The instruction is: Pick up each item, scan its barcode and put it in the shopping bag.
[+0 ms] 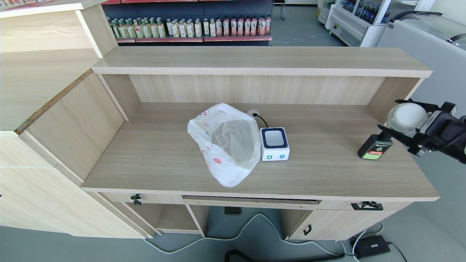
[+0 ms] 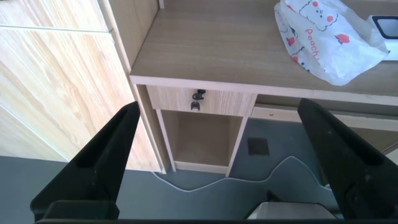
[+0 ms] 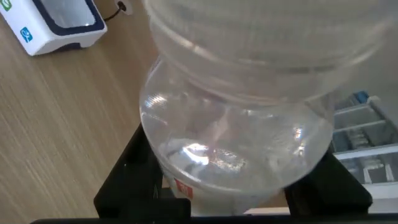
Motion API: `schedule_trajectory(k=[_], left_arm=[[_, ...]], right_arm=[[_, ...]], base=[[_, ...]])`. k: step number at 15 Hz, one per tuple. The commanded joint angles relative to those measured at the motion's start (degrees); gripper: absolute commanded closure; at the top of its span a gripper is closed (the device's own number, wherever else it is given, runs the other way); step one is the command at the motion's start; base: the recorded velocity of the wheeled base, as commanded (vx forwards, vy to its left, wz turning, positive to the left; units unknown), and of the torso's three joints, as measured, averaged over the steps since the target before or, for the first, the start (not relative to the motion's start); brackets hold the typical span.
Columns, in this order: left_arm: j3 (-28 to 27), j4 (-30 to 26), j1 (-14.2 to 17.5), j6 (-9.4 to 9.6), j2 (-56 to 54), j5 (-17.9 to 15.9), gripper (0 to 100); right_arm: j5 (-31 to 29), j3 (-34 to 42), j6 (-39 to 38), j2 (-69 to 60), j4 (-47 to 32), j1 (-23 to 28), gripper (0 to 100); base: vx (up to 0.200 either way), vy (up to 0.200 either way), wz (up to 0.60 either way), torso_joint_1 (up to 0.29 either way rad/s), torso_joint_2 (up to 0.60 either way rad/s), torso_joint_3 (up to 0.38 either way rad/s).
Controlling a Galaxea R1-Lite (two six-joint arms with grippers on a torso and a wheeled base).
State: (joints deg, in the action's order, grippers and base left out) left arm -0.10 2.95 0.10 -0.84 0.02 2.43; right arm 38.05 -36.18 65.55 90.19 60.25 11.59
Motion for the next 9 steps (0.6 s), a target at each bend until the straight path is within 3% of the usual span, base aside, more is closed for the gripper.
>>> schedule_trajectory(k=[1, 2, 5, 8, 9], left_arm=[[0.0, 0.0, 0.0, 0.05, 0.0, 0.0, 0], [0.0, 0.0, 0.0, -0.04, 0.0, 0.0, 0], [0.0, 0.0, 0.0, -0.04, 0.0, 0.0, 0], [0.0, 0.0, 0.0, -0.04, 0.0, 0.0, 0], [0.0, 0.0, 0.0, -0.04, 0.0, 0.0, 0]], right_arm=[[2.6, -0.3, 2.7, 4.0, 2.4, -0.3, 100], [3.1, -1.1, 5.0, 4.9, 3.3, -1.0, 100], [3.8, -3.8, 8.5, 8.2, 5.4, -3.4, 100], [7.4, -4.2, 10.3, 13.3, 13.5, -7.0, 100], [8.4, -4.2, 10.4, 15.4, 17.4, -7.6, 100]], base=[[0.0, 0.0, 0.0, 0.0, 0.0, 0.0], [0.0, 0.0, 0.0, 0.0, 0.0, 0.0], [0.0, 0.0, 0.6, 0.006, 0.0, 0.001], [0.0, 0.0, 0.6, 0.002, 0.0, -0.001], [0.0, 0.0, 0.0, 0.0, 0.0, 0.0]])
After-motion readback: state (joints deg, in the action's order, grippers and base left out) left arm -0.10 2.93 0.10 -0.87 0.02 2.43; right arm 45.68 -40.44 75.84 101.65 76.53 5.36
